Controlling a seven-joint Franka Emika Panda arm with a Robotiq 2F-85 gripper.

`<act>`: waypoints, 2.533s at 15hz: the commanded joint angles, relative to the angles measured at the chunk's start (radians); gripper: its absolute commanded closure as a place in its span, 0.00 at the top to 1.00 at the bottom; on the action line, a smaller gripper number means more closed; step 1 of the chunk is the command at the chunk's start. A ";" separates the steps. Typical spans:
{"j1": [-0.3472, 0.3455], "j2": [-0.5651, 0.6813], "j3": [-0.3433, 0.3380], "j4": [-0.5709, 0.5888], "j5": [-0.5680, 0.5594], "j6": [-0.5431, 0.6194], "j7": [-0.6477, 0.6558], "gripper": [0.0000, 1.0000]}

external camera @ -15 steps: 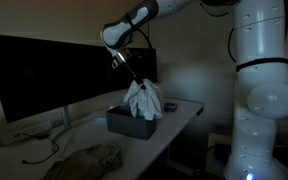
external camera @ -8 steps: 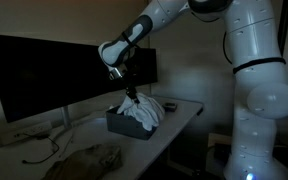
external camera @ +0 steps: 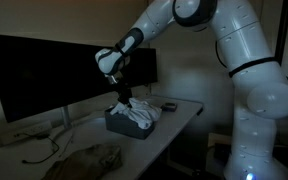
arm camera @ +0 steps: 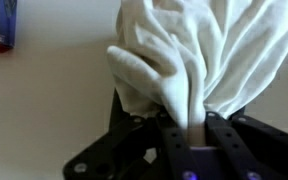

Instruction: Put the clothes on the table into the grey box

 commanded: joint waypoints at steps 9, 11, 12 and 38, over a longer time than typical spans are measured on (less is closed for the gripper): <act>0.031 0.180 -0.045 0.074 -0.036 -0.007 0.240 0.12; 0.048 0.200 -0.042 0.084 -0.035 -0.022 0.254 0.12; 0.056 0.201 -0.042 0.086 -0.038 -0.027 0.255 0.48; 0.163 -0.332 0.225 -0.206 0.175 -0.063 -0.060 1.00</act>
